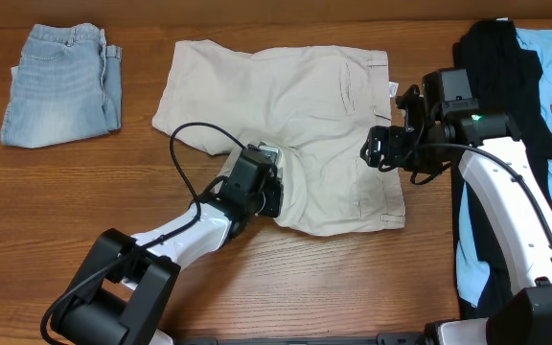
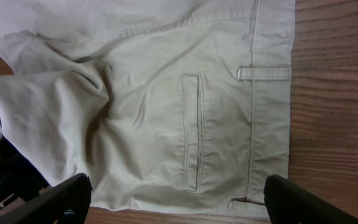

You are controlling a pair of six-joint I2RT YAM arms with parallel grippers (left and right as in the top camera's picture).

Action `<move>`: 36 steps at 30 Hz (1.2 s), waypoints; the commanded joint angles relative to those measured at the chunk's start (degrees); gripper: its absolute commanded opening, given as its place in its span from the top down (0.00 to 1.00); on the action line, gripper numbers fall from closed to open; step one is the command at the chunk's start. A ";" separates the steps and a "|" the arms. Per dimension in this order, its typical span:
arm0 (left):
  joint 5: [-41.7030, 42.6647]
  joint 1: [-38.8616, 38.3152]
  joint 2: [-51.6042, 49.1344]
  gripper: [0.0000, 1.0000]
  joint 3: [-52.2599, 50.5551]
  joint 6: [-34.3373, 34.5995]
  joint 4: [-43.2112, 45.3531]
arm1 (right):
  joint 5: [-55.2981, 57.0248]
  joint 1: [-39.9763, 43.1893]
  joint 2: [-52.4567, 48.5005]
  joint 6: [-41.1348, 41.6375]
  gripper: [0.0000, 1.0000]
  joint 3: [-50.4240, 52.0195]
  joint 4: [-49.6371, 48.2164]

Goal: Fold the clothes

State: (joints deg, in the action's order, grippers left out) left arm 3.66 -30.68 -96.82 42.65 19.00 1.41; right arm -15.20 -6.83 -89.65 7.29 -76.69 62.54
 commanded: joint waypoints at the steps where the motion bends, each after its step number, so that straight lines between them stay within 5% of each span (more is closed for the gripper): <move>1: -3.02 -0.11 -2.51 0.70 0.00 -1.25 3.19 | -0.31 0.02 0.11 0.22 0.08 0.02 -0.61; 4: -2.73 -0.11 -4.52 0.72 0.00 -1.18 5.33 | -0.31 0.02 0.11 0.20 0.08 0.02 -0.59; 9: -2.62 -0.11 -5.73 0.96 0.00 -1.20 5.03 | -0.31 0.02 0.11 0.20 0.08 0.02 -0.68; 15: -2.43 1.31 -3.58 0.96 3.23 0.48 -2.51 | -0.31 0.02 0.11 0.17 0.08 0.02 -0.79; 18: -0.83 2.95 -0.70 0.96 8.63 1.55 -15.56 | -0.33 0.02 0.11 0.17 0.08 0.02 -0.79; 23: 2.38 6.84 4.09 0.96 27.58 4.13 -60.06 | -0.33 0.02 0.11 -0.02 0.07 0.02 -1.27; 25: 2.27 7.41 4.33 0.96 32.44 3.48 -70.60 | -0.33 0.02 0.11 -0.02 0.05 0.02 -1.49; 34: -0.33 10.10 4.37 0.96 42.42 0.52 -98.27 | -0.33 0.02 0.11 -0.31 0.05 0.02 -4.15; 36: 8.41 10.19 4.70 0.96 41.27 -1.07 -98.27 | -0.33 0.04 0.11 -1.51 0.05 0.02 -4.13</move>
State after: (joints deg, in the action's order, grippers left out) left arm 4.64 -21.08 -93.03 83.85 20.53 -96.53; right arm -15.22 -6.83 -89.65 7.16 -76.55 58.63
